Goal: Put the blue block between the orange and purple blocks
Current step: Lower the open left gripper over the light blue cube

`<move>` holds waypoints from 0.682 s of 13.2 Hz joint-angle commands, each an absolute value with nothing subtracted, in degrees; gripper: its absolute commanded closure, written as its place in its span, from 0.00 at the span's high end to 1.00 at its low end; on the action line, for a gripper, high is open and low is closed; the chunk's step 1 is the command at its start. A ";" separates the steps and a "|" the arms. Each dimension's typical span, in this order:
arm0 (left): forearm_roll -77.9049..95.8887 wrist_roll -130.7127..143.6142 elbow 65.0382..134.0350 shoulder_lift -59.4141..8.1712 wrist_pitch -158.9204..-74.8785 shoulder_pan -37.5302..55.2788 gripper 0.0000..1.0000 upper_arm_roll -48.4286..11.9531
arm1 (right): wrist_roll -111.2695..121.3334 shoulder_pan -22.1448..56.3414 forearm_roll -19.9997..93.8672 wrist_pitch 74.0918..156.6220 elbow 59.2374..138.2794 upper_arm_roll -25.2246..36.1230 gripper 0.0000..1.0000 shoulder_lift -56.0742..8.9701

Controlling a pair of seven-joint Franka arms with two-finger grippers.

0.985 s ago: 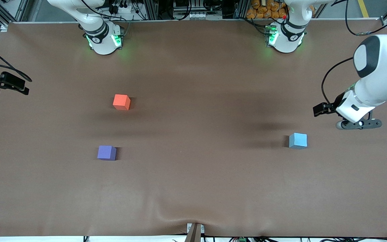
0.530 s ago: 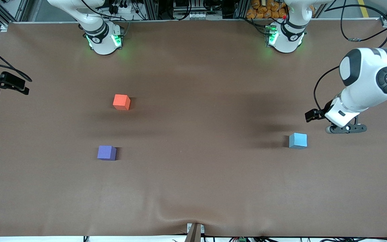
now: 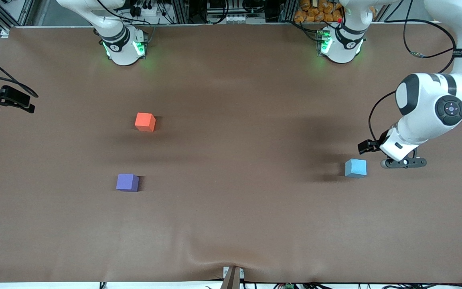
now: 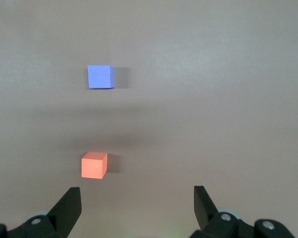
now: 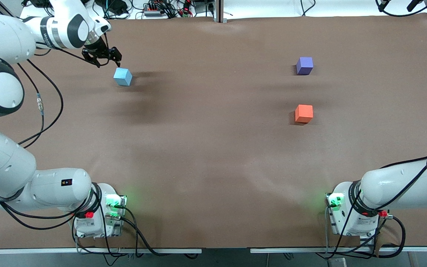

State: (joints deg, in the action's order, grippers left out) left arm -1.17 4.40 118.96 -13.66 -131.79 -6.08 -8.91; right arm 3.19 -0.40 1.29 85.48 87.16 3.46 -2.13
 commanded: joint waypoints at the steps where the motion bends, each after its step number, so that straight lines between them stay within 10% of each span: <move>1: -1.05 2.29 118.74 -16.07 -134.99 -6.50 1.00 -9.14 | 2.46 -0.17 2.02 84.55 86.75 3.43 1.00 -1.67; 9: -1.14 0.70 118.21 -21.09 -139.65 -6.50 1.00 -9.14 | 2.46 -0.18 2.02 84.55 86.75 3.43 1.00 -1.67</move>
